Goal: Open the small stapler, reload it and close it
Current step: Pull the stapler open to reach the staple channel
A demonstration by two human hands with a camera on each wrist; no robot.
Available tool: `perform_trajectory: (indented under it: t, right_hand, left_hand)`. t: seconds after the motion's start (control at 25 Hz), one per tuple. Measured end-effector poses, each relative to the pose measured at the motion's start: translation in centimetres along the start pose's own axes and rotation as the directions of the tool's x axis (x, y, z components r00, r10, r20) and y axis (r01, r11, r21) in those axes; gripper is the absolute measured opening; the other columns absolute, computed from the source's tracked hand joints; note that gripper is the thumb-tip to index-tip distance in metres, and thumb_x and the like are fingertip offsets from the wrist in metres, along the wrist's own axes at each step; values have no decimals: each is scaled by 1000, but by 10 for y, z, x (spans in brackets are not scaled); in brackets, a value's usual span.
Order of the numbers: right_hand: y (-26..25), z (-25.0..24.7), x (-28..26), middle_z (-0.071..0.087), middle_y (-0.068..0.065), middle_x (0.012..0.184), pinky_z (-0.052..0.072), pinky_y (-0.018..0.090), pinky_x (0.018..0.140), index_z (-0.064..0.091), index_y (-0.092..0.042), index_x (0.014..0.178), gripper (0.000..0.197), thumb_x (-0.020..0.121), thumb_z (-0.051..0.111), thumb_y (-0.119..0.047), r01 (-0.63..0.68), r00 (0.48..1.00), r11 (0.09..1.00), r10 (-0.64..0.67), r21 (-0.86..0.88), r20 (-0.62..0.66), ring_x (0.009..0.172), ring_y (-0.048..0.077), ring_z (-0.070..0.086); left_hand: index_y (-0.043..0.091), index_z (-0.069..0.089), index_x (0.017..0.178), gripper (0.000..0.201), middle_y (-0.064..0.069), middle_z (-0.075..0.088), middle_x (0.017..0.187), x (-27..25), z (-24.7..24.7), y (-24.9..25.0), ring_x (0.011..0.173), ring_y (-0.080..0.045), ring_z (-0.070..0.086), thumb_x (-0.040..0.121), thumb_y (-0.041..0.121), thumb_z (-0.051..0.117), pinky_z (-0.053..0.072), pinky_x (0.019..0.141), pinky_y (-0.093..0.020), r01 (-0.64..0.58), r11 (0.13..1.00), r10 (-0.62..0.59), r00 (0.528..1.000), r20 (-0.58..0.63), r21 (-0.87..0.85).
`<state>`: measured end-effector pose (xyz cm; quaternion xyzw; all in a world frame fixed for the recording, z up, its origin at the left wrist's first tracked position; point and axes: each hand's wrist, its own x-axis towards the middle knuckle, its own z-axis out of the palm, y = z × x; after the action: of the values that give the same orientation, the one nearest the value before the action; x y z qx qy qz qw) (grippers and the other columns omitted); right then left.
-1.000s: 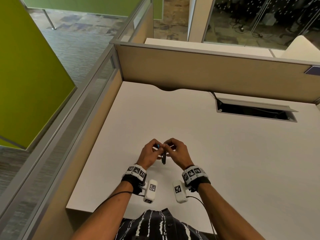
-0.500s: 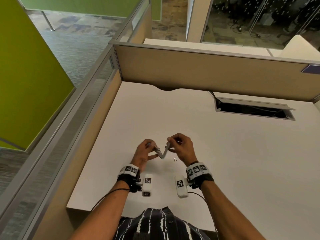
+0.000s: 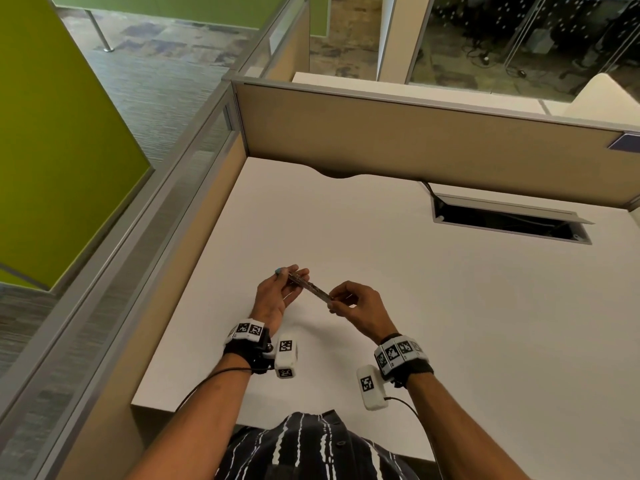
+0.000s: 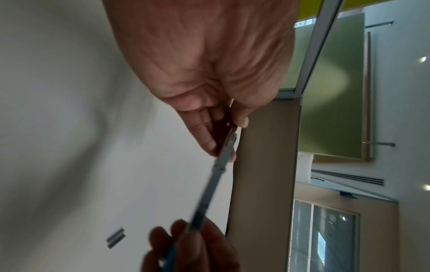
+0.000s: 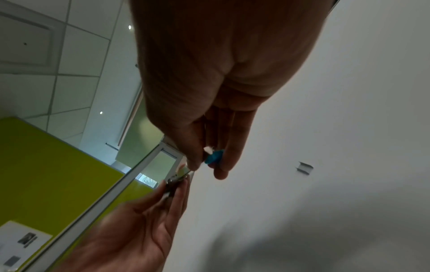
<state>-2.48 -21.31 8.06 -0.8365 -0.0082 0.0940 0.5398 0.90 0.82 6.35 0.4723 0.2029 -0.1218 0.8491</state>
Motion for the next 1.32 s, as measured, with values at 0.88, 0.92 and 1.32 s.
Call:
perform_trajectory:
  t: [0.88, 0.92, 1.32]
  right_hand:
    - [-24, 20, 18, 70, -15, 113, 52, 34, 82, 71, -32, 120, 23, 100, 64, -22, 276, 920, 840, -371, -468, -125, 97, 8, 73]
    - [-23, 20, 17, 70, -14, 114, 52, 34, 83, 70, -32, 121, 23, 100, 65, -22, 278, 920, 830, -375, -483, -115, 97, 9, 73]
    - [-17, 20, 13, 71, -12, 109, 51, 32, 80, 71, -29, 119, 22, 97, 70, -26, 277, 923, 787, -378, -551, -76, 89, 14, 72]
  left_hand:
    - [16, 68, 143, 40, -10, 78, 135, -9, 29, 4, 117, -47, 74, 111, 35, 54, 59, 104, -61, 77, 919, -174, 959, 222, 387]
    - [17, 69, 143, 40, -10, 78, 134, -10, 29, 5, 113, -45, 75, 111, 36, 54, 59, 103, -60, 75, 915, -173, 960, 219, 396]
    - [17, 72, 133, 37, -16, 78, 123, -18, 29, -4, 97, -27, 77, 114, 36, 46, 66, 86, -45, 111, 902, -197, 966, 170, 416]
